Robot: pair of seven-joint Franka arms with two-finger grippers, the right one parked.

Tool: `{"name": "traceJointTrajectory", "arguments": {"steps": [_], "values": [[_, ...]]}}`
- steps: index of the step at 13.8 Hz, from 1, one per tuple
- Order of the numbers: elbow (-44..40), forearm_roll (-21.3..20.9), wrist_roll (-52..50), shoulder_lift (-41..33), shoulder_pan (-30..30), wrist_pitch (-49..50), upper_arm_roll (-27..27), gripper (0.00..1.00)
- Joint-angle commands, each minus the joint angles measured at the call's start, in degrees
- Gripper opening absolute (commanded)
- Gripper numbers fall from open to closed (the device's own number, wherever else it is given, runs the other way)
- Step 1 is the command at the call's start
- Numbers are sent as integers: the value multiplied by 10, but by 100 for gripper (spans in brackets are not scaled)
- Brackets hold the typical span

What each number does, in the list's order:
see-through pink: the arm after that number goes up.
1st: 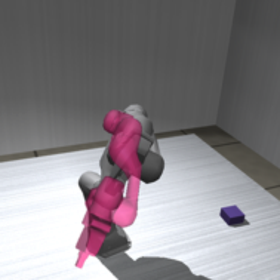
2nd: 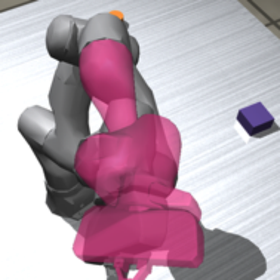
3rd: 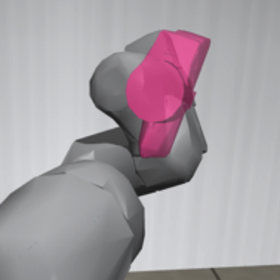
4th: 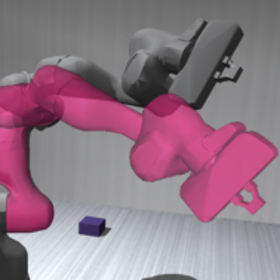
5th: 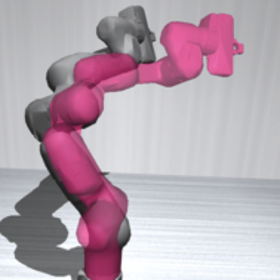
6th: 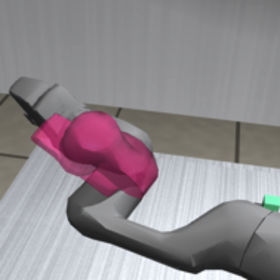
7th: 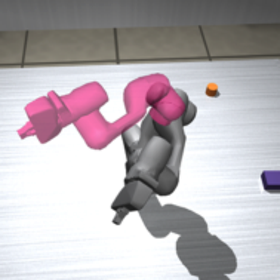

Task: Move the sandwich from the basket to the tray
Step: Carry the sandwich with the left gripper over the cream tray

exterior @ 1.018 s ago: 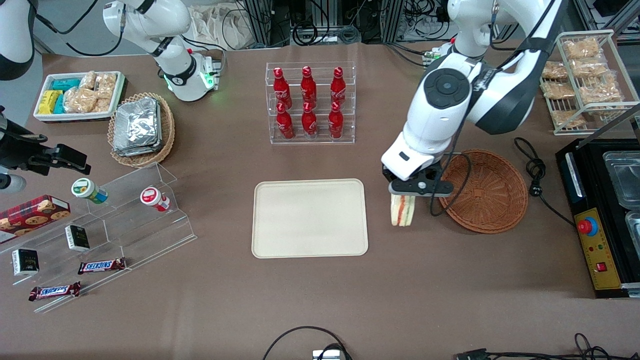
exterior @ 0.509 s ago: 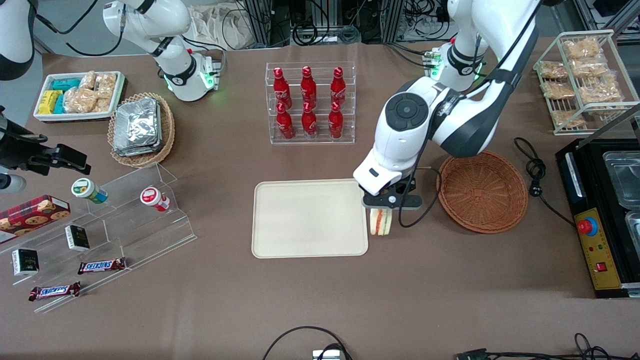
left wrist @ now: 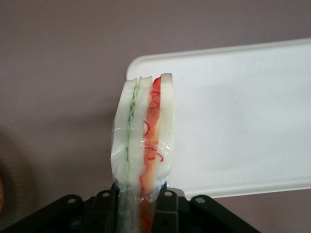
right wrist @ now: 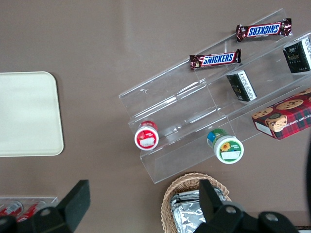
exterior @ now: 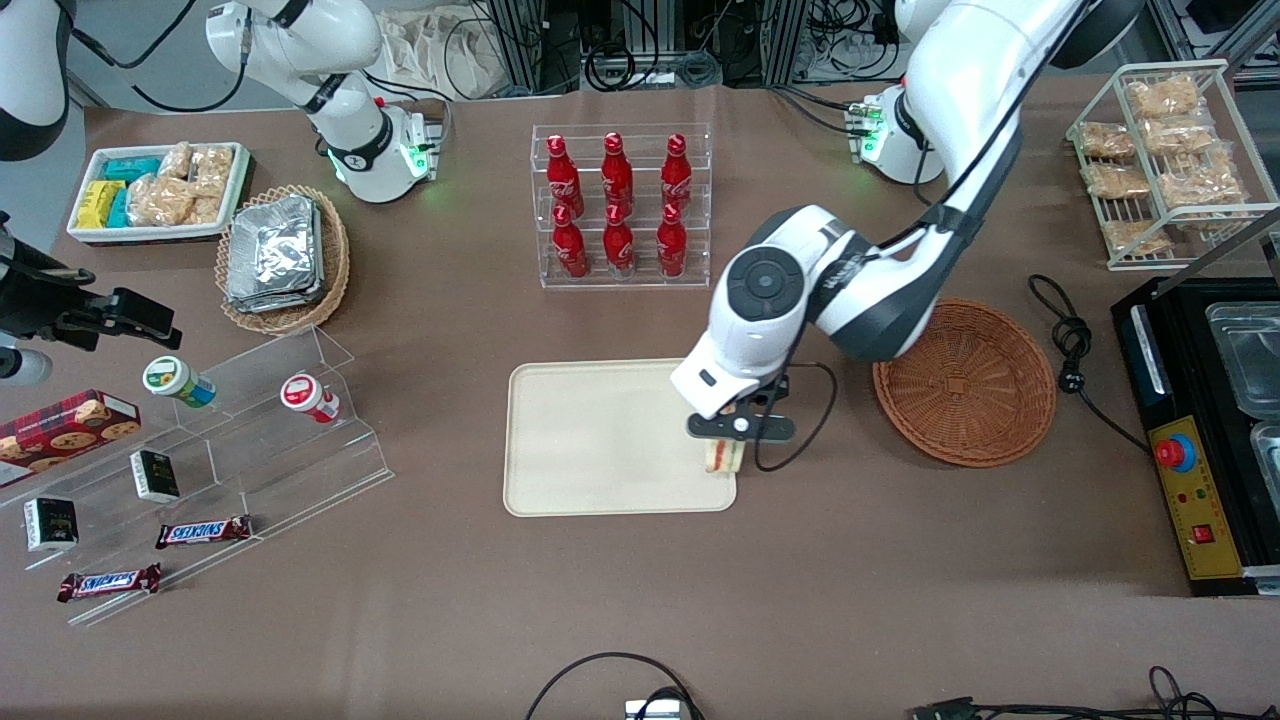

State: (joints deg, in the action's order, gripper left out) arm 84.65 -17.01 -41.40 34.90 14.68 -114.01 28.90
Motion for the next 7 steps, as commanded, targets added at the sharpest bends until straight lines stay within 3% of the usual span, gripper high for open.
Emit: {"name": "traceJointTrajectory", "arguments": {"steps": [1,7], "values": [[-40,-25,-30,38,30,10,-4,28],[-41,-73,-88,93,53,-24,-4,28]]}}
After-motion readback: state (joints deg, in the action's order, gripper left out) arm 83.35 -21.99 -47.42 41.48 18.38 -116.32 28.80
